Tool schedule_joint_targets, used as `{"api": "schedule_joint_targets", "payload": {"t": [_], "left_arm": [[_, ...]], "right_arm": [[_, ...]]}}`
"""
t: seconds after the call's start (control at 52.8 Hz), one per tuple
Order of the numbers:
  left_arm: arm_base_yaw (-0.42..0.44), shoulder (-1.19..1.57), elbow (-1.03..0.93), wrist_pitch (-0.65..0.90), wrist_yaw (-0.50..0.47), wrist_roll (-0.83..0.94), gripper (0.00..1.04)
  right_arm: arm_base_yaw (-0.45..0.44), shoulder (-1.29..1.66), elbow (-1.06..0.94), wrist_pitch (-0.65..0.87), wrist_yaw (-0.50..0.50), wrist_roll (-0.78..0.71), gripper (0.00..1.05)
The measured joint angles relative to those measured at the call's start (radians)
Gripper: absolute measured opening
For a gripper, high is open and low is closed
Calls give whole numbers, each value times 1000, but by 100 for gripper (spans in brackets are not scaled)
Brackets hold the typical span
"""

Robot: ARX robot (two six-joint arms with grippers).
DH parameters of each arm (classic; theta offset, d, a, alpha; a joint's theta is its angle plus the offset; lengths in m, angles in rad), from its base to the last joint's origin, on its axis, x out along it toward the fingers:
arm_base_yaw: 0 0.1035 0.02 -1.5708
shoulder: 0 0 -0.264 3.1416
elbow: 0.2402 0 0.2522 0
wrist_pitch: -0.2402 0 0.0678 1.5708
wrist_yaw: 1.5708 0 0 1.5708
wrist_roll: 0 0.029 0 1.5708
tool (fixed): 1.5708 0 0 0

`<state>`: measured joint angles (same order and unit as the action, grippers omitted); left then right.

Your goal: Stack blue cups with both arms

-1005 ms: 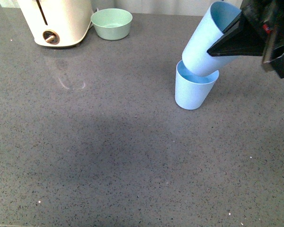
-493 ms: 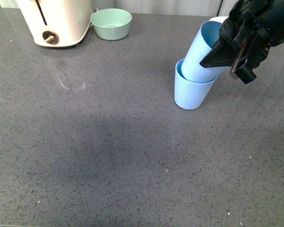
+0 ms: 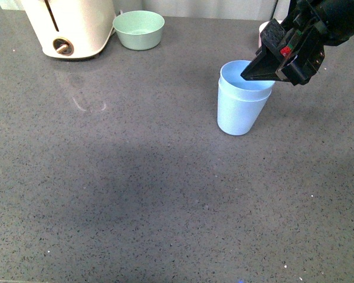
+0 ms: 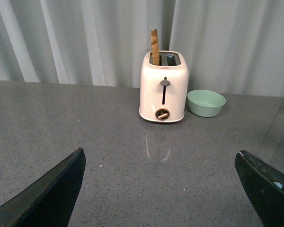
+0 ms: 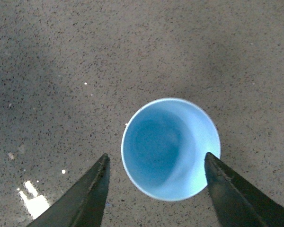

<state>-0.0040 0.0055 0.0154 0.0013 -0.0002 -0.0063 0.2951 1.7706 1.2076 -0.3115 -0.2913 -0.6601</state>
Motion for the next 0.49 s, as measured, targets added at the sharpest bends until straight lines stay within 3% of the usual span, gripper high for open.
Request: {"api": "schedule_joint_targets", "payload": {"t": [0.152, 0.246, 0.493], "left_arm": [[0, 0, 0, 0, 0, 0, 96], [0, 0, 0, 0, 0, 0, 96], [0, 0, 0, 0, 0, 0, 96]], "right_arm": [[-24, -49, -2, 23, -39, 38, 79], [-64, -162, -36, 69, -102, 86, 97], [-194, -486, -226, 255, -142, 266, 96]]}}
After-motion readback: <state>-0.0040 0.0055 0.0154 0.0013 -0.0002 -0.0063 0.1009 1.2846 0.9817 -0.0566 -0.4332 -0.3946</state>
